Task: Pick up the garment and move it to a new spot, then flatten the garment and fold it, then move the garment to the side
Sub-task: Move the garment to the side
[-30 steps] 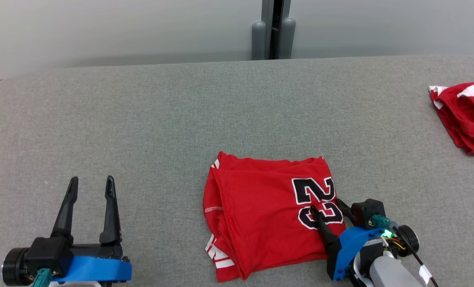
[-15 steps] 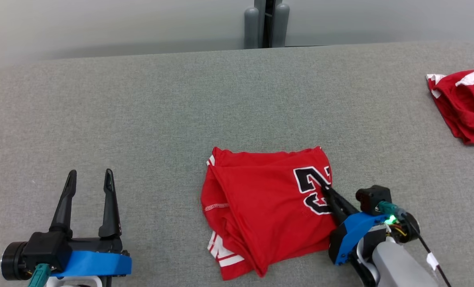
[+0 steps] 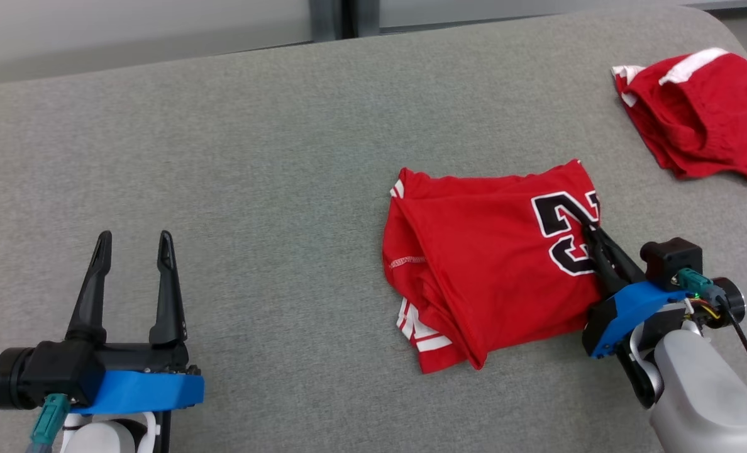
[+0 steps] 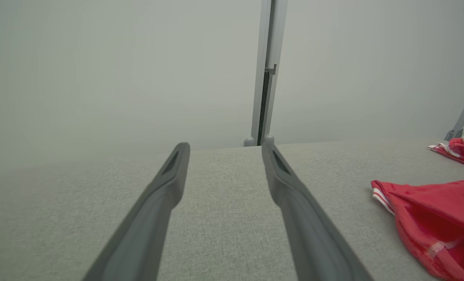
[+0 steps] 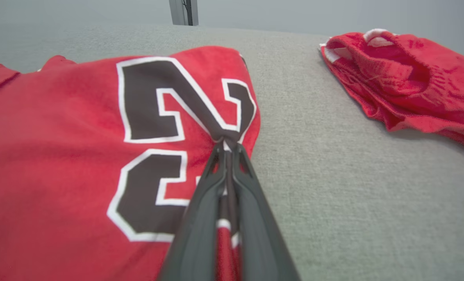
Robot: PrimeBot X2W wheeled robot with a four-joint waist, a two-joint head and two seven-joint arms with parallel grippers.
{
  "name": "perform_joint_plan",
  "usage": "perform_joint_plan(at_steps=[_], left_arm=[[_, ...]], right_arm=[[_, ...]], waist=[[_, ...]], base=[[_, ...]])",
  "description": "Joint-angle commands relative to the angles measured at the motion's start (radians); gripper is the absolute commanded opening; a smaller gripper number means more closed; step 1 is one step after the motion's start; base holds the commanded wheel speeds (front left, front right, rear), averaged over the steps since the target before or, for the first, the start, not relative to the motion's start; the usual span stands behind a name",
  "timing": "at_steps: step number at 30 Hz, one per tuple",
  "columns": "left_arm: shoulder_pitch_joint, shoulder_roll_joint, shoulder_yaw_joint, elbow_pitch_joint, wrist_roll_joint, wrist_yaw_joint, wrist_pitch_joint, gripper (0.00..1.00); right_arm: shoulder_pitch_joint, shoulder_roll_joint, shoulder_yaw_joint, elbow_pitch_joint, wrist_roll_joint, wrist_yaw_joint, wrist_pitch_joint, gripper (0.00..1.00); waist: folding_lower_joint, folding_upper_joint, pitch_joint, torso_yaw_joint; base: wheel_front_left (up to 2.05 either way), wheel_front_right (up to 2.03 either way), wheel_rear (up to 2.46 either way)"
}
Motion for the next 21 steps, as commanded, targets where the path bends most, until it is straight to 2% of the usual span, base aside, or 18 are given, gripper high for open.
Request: perform_joint_plan(at_steps=[1, 5, 9, 15, 21], left_arm=[[-0.025, 0.003, 0.001, -0.007, 0.010, -0.007, -0.003, 1.00], [-0.050, 0.005, 0.005, -0.012, 0.022, -0.013, -0.003, 1.00], [-0.073, 0.006, 0.005, -0.009, 0.031, -0.019, -0.003, 1.00], [-0.091, 0.005, 0.000, -0.015, 0.033, -0.025, -0.003, 1.00], [-0.111, 0.005, -0.009, -0.028, 0.035, -0.028, -0.003, 1.00]], right_arm=[[-0.019, -0.017, -0.017, -0.023, -0.011, -0.002, -0.007, 0.00], [-0.020, -0.031, -0.046, -0.058, -0.017, -0.002, -0.010, 0.00], [-0.022, -0.035, -0.067, -0.087, -0.029, -0.002, -0.015, 0.00], [-0.081, -0.037, -0.058, -0.133, -0.058, -0.002, -0.009, 0.00], [-0.191, -0.077, -0.058, -0.157, -0.066, -0.002, 0.016, 0.00]], waist=[[-0.0001, 0.0000, 0.048, -0.057], [-0.0001, 0.0000, 0.079, -0.100], [-0.0001, 0.0000, 0.096, -0.113], [-0.0001, 0.0000, 0.110, -0.101], [-0.0001, 0.0000, 0.154, -0.075]], base=[[0.00, 0.00, 0.00], [0.00, 0.00, 0.00], [0.00, 0.00, 0.00], [0.00, 0.00, 0.00], [0.00, 0.00, 0.00]])
